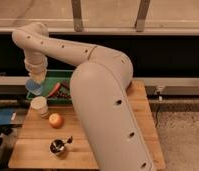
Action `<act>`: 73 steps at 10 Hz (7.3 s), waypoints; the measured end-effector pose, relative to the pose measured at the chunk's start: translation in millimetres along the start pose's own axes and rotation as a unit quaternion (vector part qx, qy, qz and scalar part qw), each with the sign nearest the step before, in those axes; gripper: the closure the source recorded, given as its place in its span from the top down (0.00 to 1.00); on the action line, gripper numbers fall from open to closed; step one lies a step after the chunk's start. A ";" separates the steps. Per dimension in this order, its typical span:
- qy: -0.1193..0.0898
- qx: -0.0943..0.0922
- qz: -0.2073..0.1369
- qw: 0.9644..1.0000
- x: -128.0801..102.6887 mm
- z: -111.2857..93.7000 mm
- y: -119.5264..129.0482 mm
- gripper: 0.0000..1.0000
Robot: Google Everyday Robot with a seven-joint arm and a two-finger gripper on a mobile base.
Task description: Stack cups into tray
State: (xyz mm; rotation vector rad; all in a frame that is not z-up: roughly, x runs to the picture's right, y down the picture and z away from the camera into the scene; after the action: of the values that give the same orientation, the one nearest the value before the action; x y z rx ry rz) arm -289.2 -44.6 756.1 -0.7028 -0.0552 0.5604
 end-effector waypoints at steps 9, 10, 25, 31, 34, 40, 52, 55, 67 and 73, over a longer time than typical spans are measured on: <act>0.004 -0.080 -0.002 0.997 -5.2 123.5 -5.7 0.00; 0.004 -0.080 -0.009 0.997 -9.2 118.5 1.4 0.00; 0.017 -0.087 -0.041 0.995 6.4 107.8 43.6 0.61; 0.032 -0.096 -0.033 0.994 12.8 122.3 44.3 0.61; 0.040 -0.103 -0.031 0.993 15.0 133.5 48.0 0.59; 0.015 -0.082 -0.029 0.996 21.7 122.9 61.9 0.04; -0.040 0.014 -0.039 0.998 -9.1 -18.8 53.8 0.02; -0.064 0.017 -0.001 0.998 -2.9 -31.5 -0.1 0.02; -0.109 -0.003 0.066 0.992 21.7 -14.7 -60.1 0.02; -0.132 -0.001 0.063 0.989 -1.9 -8.9 -79.7 0.02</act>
State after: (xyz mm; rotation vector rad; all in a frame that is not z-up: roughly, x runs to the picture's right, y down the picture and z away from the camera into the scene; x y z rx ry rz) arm -251.3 -100.5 799.4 -0.6344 -0.2586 0.7733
